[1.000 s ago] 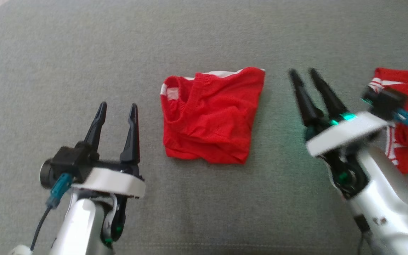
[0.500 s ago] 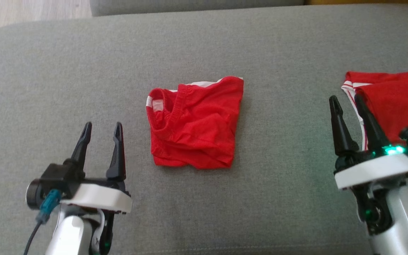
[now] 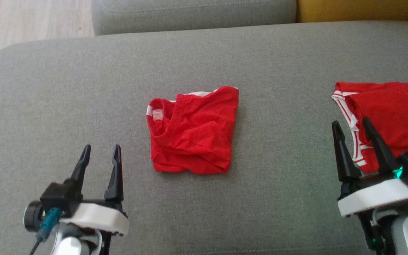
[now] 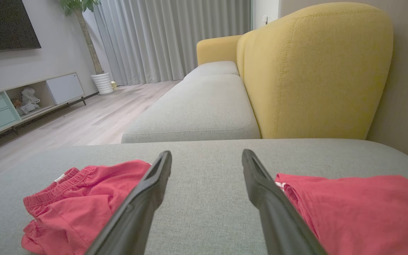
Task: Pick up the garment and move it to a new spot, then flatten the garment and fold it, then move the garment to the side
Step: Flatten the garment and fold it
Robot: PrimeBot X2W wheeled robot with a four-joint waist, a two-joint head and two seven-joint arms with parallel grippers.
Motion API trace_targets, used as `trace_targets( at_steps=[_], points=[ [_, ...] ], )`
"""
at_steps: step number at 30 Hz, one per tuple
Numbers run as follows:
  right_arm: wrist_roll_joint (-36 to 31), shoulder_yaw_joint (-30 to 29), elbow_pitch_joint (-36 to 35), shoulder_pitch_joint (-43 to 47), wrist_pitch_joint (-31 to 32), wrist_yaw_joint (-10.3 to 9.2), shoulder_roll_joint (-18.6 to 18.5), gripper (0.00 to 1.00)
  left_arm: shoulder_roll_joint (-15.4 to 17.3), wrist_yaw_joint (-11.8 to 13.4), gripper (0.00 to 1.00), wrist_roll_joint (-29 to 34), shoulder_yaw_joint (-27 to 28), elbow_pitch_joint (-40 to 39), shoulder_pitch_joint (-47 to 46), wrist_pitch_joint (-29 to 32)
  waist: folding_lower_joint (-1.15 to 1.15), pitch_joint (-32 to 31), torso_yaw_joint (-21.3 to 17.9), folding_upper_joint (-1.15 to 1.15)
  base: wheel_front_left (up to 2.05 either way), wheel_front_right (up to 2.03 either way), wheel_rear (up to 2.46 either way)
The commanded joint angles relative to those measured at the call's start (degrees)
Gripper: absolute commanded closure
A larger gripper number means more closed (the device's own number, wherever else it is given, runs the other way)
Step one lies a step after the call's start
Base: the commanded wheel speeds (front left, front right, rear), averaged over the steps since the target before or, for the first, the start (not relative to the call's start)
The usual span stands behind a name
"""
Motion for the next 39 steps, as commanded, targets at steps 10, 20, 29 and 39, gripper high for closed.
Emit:
trace_targets(
  at_steps=[10,20,29,39],
  points=[
    [-2.03,1.35,-3.09,2.23,0.81,0.39,0.66,0.0,1.31,0.8,0.0,-0.26,1.02,-3.15,1.77,1.28,0.0,-3.15,0.31,0.0,0.0,0.0,0.0],
    [-2.97,0.79,-3.94,4.69,1.61,0.39,1.67,0.0,1.68,1.46,0.0,-0.72,0.85,-4.17,3.19,2.08,0.0,-4.66,0.4,0.0,0.0,0.0,0.0],
    [-3.43,0.35,-4.0,5.29,1.81,0.39,1.95,0.0,2.05,2.1,0.0,-0.78,0.73,-4.43,3.57,2.36,0.0,-4.9,0.32,0.0,0.0,0.0,0.0],
    [-3.8,-0.1,-4.56,4.97,2.06,0.39,2.08,0.0,2.08,2.56,0.0,-0.9,0.53,-4.82,3.22,1.58,0.0,-4.25,0.61,0.0,0.0,0.0,0.0]
  ],
)
